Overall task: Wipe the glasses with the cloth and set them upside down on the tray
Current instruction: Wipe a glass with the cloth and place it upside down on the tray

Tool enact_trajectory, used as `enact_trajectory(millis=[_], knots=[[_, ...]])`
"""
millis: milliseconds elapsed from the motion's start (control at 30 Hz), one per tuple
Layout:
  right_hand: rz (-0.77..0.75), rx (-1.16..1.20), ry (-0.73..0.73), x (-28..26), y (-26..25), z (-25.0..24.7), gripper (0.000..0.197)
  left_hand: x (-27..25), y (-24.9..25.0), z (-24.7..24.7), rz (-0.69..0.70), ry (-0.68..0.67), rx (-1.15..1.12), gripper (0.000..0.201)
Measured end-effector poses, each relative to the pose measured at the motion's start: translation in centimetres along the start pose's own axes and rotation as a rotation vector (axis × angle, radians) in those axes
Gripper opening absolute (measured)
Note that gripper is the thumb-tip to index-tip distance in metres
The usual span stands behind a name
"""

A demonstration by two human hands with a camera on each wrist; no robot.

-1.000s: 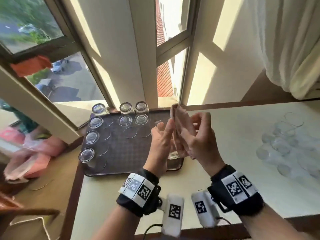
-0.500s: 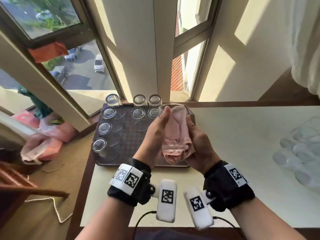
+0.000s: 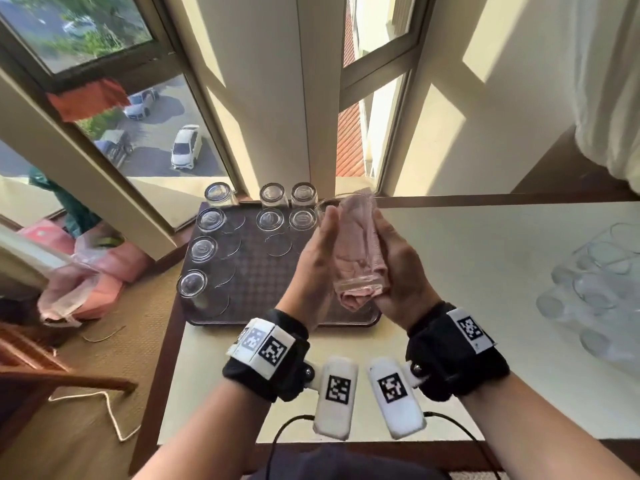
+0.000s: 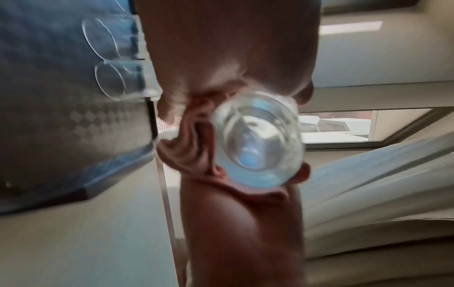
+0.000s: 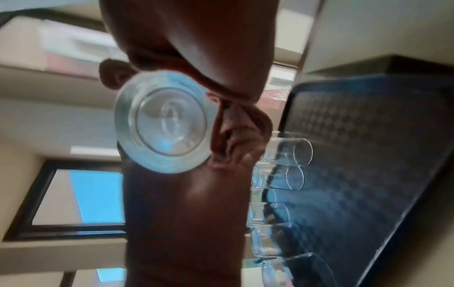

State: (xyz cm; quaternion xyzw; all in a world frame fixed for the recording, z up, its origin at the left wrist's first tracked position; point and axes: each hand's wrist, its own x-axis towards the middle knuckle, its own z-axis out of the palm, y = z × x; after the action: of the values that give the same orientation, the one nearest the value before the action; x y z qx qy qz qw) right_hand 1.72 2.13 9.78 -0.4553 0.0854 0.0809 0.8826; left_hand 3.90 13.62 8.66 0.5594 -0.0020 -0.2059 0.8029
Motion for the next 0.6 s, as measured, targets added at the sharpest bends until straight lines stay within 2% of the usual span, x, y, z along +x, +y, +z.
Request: enact_trajectory(millis=[67,100,167,233,267,333,433,500,567,600], knots=[[-0.031,-0.038,0.048,0.1,-0.1,-0.5,0.045,0.0,0.3,-0.2,0.033,0.017,0.102,0.083],[-0.104,-0.14,0.101,0.4,0.1,-0.5,0.043,0.2,0.3,-0.3,0.059,0.074,0.136,0.078],[-0.274,-0.498,0.214,0.7,0.5,-0.6,0.039,0.2,0.5,0.0,0.073,0.161,0.07,0.066],[-0.337,-0.696,0.227,0.8,1.2,-0.3,0.041,0.1,0.4,0.6,0.08,0.165,0.083,0.066],[-0.319,-0.633,0.202,0.6,1.1,0.1,0.043,0.1,0.1,0.8,0.09,0.149,0.101,0.061],[-0.241,-0.335,0.108,0.4,0.5,0.4,0.039,0.0,0.3,1.0,0.12,0.098,0.073,0.046],[-0.114,-0.09,0.071,-0.3,-0.5,-0.1,0.044,-0.2,1.4,1.1,0.107,0.007,0.033,0.058],[-0.161,-0.111,0.132,-0.3,-0.7,0.0,0.042,0.3,1.6,1.1,0.164,0.04,0.13,0.064],[-0.305,-0.364,0.224,0.1,-0.4,0.4,0.029,0.8,0.9,1.1,0.224,0.202,0.174,0.069],[-0.354,-0.526,0.273,0.3,-0.1,0.4,0.031,0.9,0.4,1.3,0.237,0.246,0.182,0.074]])
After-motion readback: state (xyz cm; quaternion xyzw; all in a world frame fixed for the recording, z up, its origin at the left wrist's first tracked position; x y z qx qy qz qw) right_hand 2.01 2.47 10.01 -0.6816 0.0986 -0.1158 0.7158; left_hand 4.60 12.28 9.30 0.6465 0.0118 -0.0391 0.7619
